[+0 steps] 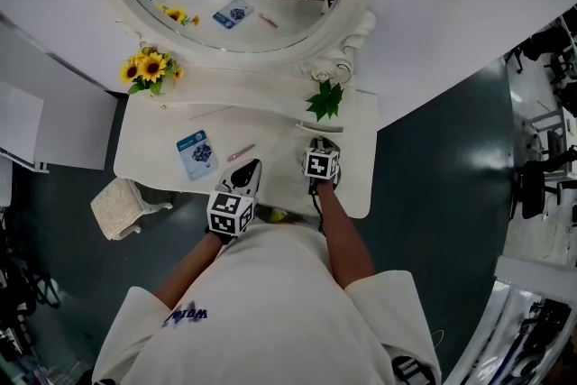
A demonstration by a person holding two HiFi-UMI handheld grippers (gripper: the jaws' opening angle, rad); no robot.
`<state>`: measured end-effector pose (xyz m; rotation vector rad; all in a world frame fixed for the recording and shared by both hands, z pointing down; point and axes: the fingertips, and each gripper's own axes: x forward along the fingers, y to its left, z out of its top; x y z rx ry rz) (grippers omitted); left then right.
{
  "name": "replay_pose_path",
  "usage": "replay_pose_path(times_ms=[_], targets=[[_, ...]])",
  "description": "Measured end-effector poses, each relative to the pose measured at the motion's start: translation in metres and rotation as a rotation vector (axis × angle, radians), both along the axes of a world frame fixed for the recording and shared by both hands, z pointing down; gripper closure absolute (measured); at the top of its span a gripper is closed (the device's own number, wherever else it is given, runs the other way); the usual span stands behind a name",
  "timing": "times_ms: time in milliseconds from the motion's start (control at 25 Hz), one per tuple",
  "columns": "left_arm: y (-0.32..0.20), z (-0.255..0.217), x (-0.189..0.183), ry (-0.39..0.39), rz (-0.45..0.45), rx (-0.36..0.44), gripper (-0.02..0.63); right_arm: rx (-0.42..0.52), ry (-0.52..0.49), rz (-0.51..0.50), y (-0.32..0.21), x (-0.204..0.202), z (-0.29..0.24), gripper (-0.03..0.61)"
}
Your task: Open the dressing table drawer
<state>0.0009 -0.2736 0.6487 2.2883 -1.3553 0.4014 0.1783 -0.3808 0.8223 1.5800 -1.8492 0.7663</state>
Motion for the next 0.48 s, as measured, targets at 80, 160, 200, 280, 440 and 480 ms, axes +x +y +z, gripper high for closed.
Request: replay_pose_path(times_ms=[80,160,200,280,440,480], targets=[[-0.0001,-0.0003,0.0007,0.001,0.002,0.001,0.606,0.001,0.001,0.0,0.0002,0.0003,-0.0004,0.476],[0.0002,0.0001,0.0016,0.0,0.003,0.001,0.606,0.002,-0.001,-0.001,0.0012,-0.0003,0.0,0.476],[0.0001,0.0006,0.002,0.0,0.004,0.0,0.606,0.002,-0.001,-0.002,0.0017,-0.0007,0.0004,0.476],[0.0,0.0013,0.0032,0.0,0.007,0.0,0.606,0.002,-0.002,-0.003,0.0023,-0.0009,0.0007,0.476],[0.0007,0.0014,0.0052,0.003,0.009,-0.001,0.606,-0.002,-0.014,0.004,0.003,-0.0008,-0.0001,0.476],[0.0011,0.0014,0.0054,0.004,0.008,-0.001,0.606,-0.002,-0.016,0.005,0.0036,-0.0013,-0.0004,0.476]])
